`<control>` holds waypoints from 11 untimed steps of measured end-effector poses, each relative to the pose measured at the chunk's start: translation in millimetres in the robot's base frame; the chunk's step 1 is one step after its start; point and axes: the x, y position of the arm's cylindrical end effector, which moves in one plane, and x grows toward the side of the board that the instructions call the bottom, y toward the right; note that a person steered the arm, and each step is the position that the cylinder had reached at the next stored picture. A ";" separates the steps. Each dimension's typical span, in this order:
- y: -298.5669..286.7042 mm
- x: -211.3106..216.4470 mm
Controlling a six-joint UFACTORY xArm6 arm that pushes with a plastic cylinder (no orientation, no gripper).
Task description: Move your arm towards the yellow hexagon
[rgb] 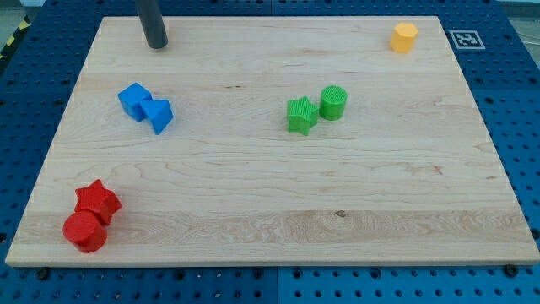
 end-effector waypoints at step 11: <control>257.8 -7.5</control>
